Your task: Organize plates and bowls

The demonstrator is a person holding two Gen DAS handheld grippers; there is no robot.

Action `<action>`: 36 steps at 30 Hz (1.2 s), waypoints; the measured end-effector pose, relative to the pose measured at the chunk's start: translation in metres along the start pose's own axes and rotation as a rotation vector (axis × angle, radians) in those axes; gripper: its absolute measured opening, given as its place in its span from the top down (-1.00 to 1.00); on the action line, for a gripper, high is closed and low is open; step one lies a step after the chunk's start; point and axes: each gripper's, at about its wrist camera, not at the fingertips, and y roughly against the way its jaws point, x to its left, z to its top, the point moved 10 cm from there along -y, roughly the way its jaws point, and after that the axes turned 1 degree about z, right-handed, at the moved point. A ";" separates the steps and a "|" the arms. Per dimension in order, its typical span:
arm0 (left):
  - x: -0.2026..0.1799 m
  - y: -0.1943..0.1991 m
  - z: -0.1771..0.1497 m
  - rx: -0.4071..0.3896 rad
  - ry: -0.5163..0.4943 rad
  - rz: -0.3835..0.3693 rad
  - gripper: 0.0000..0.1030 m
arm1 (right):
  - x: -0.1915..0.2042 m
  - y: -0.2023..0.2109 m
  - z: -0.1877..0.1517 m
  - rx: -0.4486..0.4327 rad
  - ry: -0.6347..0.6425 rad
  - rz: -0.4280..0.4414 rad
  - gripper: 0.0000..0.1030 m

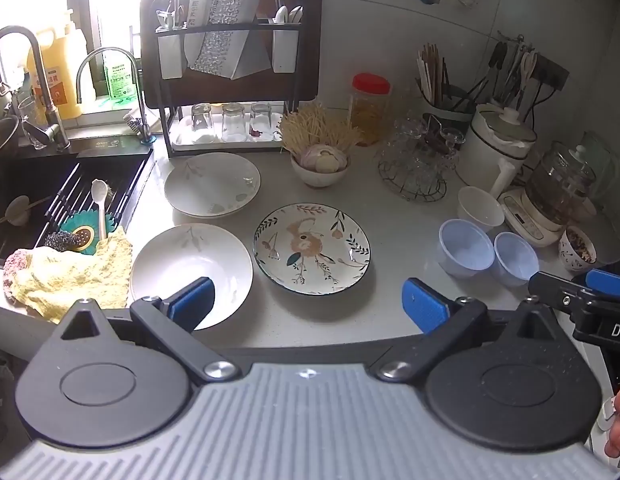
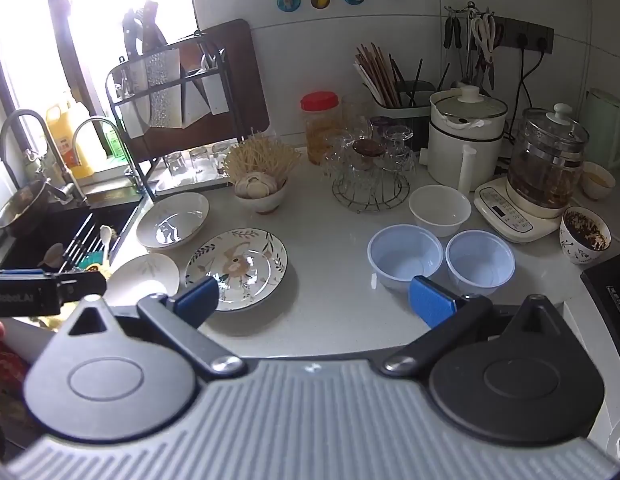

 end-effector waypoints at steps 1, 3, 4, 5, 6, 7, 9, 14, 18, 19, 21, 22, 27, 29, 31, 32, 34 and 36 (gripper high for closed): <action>0.000 0.000 0.000 0.001 0.001 -0.002 -0.97 | 0.000 0.000 0.000 0.001 0.000 0.000 -1.00; 0.000 -0.002 0.000 0.001 -0.001 -0.006 -0.97 | 0.000 -0.001 -0.004 0.005 0.000 -0.002 -1.00; -0.001 -0.002 0.000 0.002 -0.003 -0.007 -0.97 | 0.001 0.000 -0.004 0.005 0.001 -0.001 -1.00; -0.001 -0.002 0.000 0.001 -0.004 -0.010 -0.97 | 0.000 -0.001 -0.004 0.005 0.001 0.001 -1.00; -0.002 -0.002 0.000 -0.001 -0.005 -0.010 -0.97 | 0.000 0.000 -0.005 0.004 0.002 0.002 -1.00; -0.001 -0.001 0.000 -0.002 -0.007 -0.012 -0.97 | 0.001 -0.001 -0.001 0.005 0.002 0.002 -1.00; -0.001 0.000 0.001 -0.002 -0.008 -0.013 -0.97 | 0.000 -0.001 0.001 0.008 0.003 0.002 -1.00; 0.003 0.002 0.003 -0.006 -0.002 0.002 -0.97 | 0.002 0.000 0.000 0.011 0.012 0.005 -1.00; 0.005 0.003 0.004 -0.005 0.008 -0.002 -0.97 | 0.003 0.000 0.000 0.011 0.013 0.006 -1.00; 0.006 0.003 0.004 -0.003 0.004 0.000 -0.97 | 0.003 0.000 0.000 0.012 0.013 0.005 -1.00; 0.005 0.003 0.005 -0.003 0.001 -0.002 -0.97 | 0.003 0.000 0.000 0.011 0.011 0.005 -1.00; 0.005 0.003 0.006 -0.004 0.001 -0.006 -0.97 | 0.003 0.000 0.000 0.011 0.012 0.005 -1.00; 0.002 0.001 0.006 -0.007 -0.013 -0.016 -0.97 | 0.003 0.000 0.000 0.010 0.010 0.014 -1.00; 0.002 0.001 0.006 -0.009 -0.009 -0.020 -0.97 | 0.002 -0.001 0.000 0.008 0.007 0.012 -1.00; 0.002 0.001 0.006 -0.011 -0.006 -0.021 -0.97 | 0.001 0.000 -0.001 0.005 0.007 0.009 -1.00; 0.003 0.001 0.005 -0.013 -0.004 -0.023 -0.97 | 0.002 0.000 -0.001 0.004 0.006 0.007 -1.00; 0.003 0.001 0.004 -0.017 -0.005 -0.022 -0.97 | 0.003 0.000 -0.002 0.000 0.006 0.005 -1.00; 0.003 0.001 0.003 -0.014 -0.006 -0.025 -0.97 | 0.006 -0.001 -0.004 0.000 0.010 0.006 -1.00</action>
